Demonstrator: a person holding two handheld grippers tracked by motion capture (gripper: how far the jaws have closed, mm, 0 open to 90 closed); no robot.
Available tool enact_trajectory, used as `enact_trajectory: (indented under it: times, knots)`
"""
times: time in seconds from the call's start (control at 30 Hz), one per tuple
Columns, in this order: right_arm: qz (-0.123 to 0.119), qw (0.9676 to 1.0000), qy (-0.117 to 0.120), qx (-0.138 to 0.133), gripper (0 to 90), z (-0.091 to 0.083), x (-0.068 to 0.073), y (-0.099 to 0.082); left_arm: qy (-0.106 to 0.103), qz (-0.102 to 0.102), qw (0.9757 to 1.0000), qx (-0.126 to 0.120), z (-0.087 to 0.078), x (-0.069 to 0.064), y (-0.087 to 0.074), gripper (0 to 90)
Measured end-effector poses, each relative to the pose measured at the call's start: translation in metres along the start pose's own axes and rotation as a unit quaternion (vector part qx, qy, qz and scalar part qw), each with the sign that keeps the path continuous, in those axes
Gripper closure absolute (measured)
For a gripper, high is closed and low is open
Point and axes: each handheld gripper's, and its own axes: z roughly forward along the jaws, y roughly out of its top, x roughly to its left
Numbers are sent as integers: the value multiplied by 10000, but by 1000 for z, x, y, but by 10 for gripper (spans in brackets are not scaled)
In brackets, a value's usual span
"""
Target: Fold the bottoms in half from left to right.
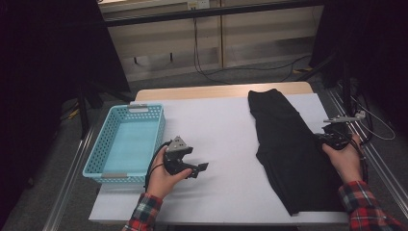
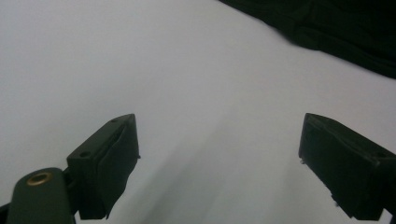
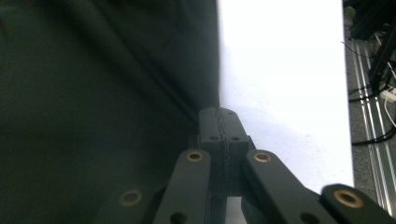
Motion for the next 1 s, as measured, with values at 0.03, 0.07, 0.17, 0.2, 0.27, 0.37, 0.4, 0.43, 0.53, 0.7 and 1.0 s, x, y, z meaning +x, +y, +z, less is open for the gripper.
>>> enact_trajectory:
  times: [0.03,0.07,0.17,0.2,0.27,0.37,0.4,0.43,0.53,0.7,1.0]
  knots:
    - [-33,10000,17,7,900,1,0,0,11,6,10000,9,0,0,0,123]
    - [-68,10000,-33,41,900,1,1,0,14,12,10000,3,-1,1,0,123]
    - [-105,9999,-63,-11,855,1,3,1,31,1,10000,17,-1,2,-1,123]
    - [-147,9998,-91,-27,809,0,3,1,36,1,10000,20,-2,2,-1,123]
    - [-140,9998,-94,-120,740,-2,6,3,60,-8,10000,10,-2,2,-1,122]
    - [-273,9994,36,-197,620,-4,17,10,82,10,10000,6,-3,3,-1,122]
    - [-300,9993,70,-228,600,-4,21,12,85,12,10000,8,-3,3,-1,122]
    - [-311,9991,128,-267,578,-4,24,14,88,37,10000,11,-4,3,-1,121]
    - [-315,9978,406,-411,464,-3,40,24,101,29,9999,28,-5,3,-1,119]
    - [-299,9948,738,-637,349,0,63,42,116,8,9999,14,-7,3,-2,118]
    - [-281,9958,607,-625,208,28,86,62,137,-29,9999,-1,-10,3,-5,118]
